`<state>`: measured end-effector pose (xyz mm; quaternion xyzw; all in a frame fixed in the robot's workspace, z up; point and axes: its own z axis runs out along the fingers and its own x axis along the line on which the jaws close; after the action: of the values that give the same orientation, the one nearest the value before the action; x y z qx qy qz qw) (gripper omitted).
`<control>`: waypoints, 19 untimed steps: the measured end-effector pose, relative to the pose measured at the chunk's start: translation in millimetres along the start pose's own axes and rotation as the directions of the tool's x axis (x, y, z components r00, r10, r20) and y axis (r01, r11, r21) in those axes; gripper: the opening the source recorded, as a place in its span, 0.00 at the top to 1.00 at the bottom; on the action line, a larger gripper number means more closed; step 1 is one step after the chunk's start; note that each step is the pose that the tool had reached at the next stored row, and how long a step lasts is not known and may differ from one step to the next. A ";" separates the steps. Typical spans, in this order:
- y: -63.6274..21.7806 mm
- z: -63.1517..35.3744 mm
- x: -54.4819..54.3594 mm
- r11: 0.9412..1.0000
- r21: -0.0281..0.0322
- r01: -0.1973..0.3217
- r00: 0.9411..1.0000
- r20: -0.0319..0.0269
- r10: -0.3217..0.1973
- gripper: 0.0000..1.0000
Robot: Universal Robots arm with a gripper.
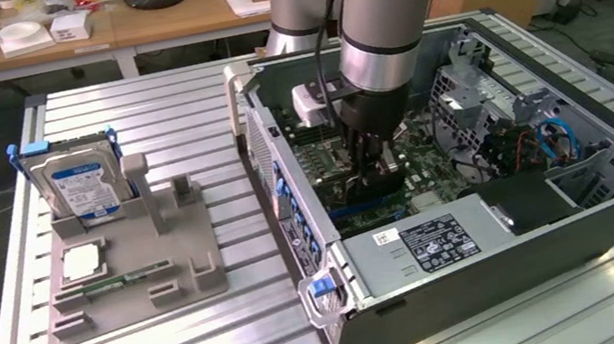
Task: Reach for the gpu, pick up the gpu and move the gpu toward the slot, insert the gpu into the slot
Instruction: 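Insert the gpu into the slot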
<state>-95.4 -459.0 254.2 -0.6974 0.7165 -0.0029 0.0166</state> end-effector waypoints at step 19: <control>0.3 3.5 0.0 1.000 -0.003 0.000 1.000 0.006 0.000 0.74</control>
<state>-95.6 -458.9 250.8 -0.6973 0.7165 0.0003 0.0180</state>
